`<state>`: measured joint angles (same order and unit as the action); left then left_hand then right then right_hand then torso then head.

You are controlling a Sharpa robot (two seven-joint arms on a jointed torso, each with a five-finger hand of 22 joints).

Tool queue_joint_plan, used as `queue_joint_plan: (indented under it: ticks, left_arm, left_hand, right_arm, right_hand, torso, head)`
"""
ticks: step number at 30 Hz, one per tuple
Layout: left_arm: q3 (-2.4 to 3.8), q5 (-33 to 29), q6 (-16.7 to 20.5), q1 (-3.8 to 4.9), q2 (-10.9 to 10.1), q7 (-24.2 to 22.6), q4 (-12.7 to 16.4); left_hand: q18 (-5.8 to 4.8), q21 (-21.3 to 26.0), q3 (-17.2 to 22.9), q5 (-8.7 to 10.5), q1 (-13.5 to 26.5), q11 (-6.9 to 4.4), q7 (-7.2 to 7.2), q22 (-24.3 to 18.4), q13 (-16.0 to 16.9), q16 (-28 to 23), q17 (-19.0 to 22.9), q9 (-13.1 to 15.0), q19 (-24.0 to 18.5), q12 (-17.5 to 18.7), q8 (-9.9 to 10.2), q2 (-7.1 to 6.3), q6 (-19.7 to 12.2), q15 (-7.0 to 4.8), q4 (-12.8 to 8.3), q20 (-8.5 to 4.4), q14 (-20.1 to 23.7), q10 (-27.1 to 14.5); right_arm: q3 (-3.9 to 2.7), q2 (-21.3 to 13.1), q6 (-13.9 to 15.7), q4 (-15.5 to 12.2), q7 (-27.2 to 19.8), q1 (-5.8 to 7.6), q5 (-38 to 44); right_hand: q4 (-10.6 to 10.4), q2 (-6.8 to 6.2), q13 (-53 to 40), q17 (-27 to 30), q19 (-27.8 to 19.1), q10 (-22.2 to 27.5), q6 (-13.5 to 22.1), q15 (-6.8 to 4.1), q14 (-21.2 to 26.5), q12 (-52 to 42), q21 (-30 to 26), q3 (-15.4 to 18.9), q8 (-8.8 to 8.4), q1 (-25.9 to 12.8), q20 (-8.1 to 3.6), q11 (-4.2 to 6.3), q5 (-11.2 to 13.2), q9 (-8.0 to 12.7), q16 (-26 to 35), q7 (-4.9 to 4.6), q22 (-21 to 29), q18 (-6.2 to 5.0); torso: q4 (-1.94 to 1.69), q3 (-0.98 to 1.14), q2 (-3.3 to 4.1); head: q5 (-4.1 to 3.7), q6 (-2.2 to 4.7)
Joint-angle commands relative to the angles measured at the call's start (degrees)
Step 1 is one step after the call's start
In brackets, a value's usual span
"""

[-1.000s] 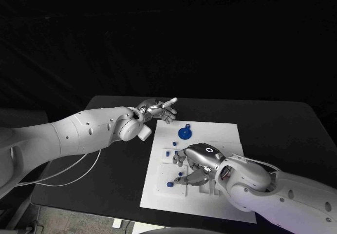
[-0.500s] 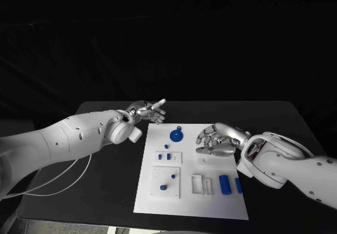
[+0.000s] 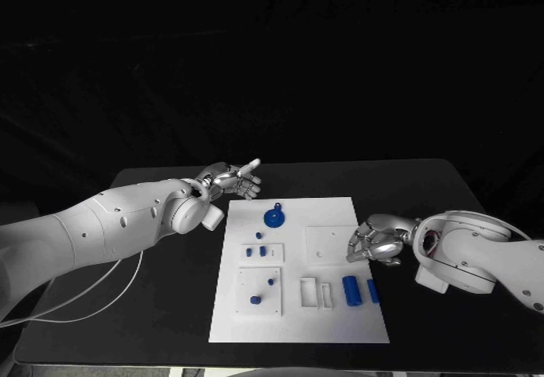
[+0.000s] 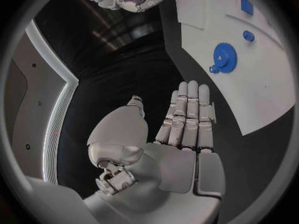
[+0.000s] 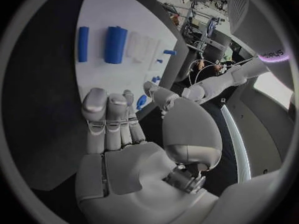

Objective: Assemble the parts on the task board

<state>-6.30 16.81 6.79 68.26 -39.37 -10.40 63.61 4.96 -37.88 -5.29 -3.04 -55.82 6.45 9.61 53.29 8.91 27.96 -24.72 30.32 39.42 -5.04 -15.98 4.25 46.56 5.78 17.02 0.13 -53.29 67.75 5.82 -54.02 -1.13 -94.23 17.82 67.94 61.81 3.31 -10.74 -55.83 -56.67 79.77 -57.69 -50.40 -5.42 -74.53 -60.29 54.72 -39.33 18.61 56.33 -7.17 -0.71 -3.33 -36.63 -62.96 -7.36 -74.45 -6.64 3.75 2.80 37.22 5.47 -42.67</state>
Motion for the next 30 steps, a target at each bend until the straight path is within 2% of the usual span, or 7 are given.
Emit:
queue_joint_plan:
  ticks: [1,6,10,18,27,29,30]
  left_arm:
    - [0.03,-1.2,-1.9,-0.1,-0.3,-1.6,0.3]
    - [0.02,-1.2,-2.0,-0.33,-0.4,-1.9,0.4]
    - [0.02,-1.3,-2.1,-0.73,-0.6,-1.8,0.4]
    - [0.01,-1.4,-2.0,-0.89,-0.7,-1.8,0.3]
    - [0.01,-1.4,-2.4,-0.91,-0.8,-2.7,0.8]
    - [0.01,-1.4,-2.3,-0.91,-0.8,-2.6,1.1]
    - [0.01,-1.4,-2.4,-0.92,-0.8,-2.6,1.1]
  left_hand:
    - [1.0,0.3,-0.4,0.19,-0.6,0.15,0.11,0.1,-0.1,-0.3,-0.1,-0.1,0.4,0.1,-0.2,-0.08,0.1,0.24,0.0,0.15,-0.3,0.0]
    - [0.98,0.3,-0.5,0.18,-0.8,0.17,0.17,0.1,-0.1,-0.3,-0.1,-0.1,0.4,0.1,-0.1,-0.13,-0.1,0.27,-0.1,0.16,-0.3,-0.1]
    - [0.97,0.3,-0.5,0.18,-0.8,0.18,0.18,0.1,-0.1,-0.3,-0.1,-0.2,0.4,0.1,-0.1,-0.05,-0.1,0.27,-0.1,0.17,-0.3,-0.1]
    - [0.96,0.4,-0.6,0.18,-0.8,0.19,0.19,0.2,-0.1,-0.4,-0.1,-0.2,0.4,0.1,-0.1,0.0,-0.1,0.28,0.0,0.18,-0.3,-0.1]
    - [0.95,0.4,-0.7,0.17,-1.0,0.19,0.2,0.2,-0.1,-0.4,-0.2,-0.2,0.4,0.1,-0.2,-0.14,-0.1,0.29,-0.1,0.18,-0.3,-0.1]
    - [0.89,0.5,0.1,-3.94,-2.7,0.21,0.28,0.3,-0.2,-0.6,-0.3,-0.3,0.4,0.1,-0.1,0.04,-0.3,0.29,-0.1,0.22,-0.3,-0.1]
    - [0.66,0.5,0.9,-10.82,-4.7,0.32,0.46,0.5,-0.2,-0.7,-0.4,-0.4,0.2,0.1,0.0,-0.3,-0.5,0.43,-0.3,0.42,-0.3,-0.2]
  right_arm:
    - [0.42,-0.8,-1.8,0.1,9.3,-0.05,-3.5]
    - [0.97,-3.3,-4.0,-1.9,10.2,-0.05,-4.6]
    - [0.97,-5.3,-6.0,-3.8,10.9,-0.05,-4.7]
    - [1.57,-5.3,-6.1,-5.2,11.4,-0.04,-5.2]
    - [3.12,-4.0,-6.9,-5.5,12.0,-0.03,-5.8]
    - [3.37,-3.6,-6.6,-5.5,12.1,-0.03,-5.1]
    - [3.45,-3.6,-6.3,-5.5,12.1,-0.03,-5.0]
  right_hand:
    - [-0.4,-0.14,-0.4,-0.6,0.1,-0.5,-0.1,-0.04,0.0,-0.6,0.0,-0.3,-0.38,-0.9,-0.03,-0.13,0.3,-0.2,-0.4,0.07,-0.1,-8.36]
    - [-1.5,-1.54,-1.1,-1.8,0.2,-0.6,-1.0,-0.43,0.3,-1.2,0.1,-2.4,-0.19,-2.3,-0.17,0.28,0.5,-1.0,-1.0,0.5,-0.2,-8.36]
    - [-2.1,-1.67,-1.4,-2.4,0.3,-0.8,-1.2,-0.46,0.2,-1.6,0.1,-2.3,-0.28,-3.7,-0.12,0.33,0.5,-1.3,-1.5,0.55,-0.2,-8.36]
    - [-2.1,-2.97,-1.9,-3.3,0.8,-1.3,-1.4,-0.56,-0.1,-2.1,0.4,-2.0,-0.41,-4.6,-0.26,0.45,0.5,-1.7,-2.2,0.67,-0.3,-8.36]
    - [-3.5,-2.86,-3.1,-4.7,1.6,-2.1,-1.1,-0.43,-0.3,-3.5,1.2,-1.1,-1.53,-7.2,-0.43,0.32,0.5,-1.4,-3.4,0.52,-0.8,-8.36]
    - [-3.7,-2.81,-3.2,-4.8,1.6,-2.0,-1.1,-0.42,-0.2,-3.6,1.2,-1.0,-1.65,-7.5,-0.45,0.31,0.5,-1.3,-3.5,0.51,-0.8,-8.36]
    - [-3.7,-2.82,-3.2,-4.9,1.6,-2.0,-1.1,-0.41,-0.2,-3.6,1.3,-1.0,-1.7,-7.6,-0.46,0.3,0.5,-1.3,-3.5,0.5,-0.8,-8.36]
  torso:
    - [0.58,0.1,-0.42]
    - [1.13,-0.01,-0.72]
    - [0.74,-0.06,-0.8]
    - [0.89,-0.15,-1.0]
    - [0.82,-0.41,-0.9]
    - [0.77,-0.43,-0.92]
    - [0.73,-0.45,-0.91]
  head:
    - [-0.03,0.36]
    - [-0.04,0.56]
    - [-0.05,0.47]
    - [-0.68,-0.08]
    - [-1.45,-0.36]
    - [-1.44,-0.43]
    - [-1.44,-0.42]
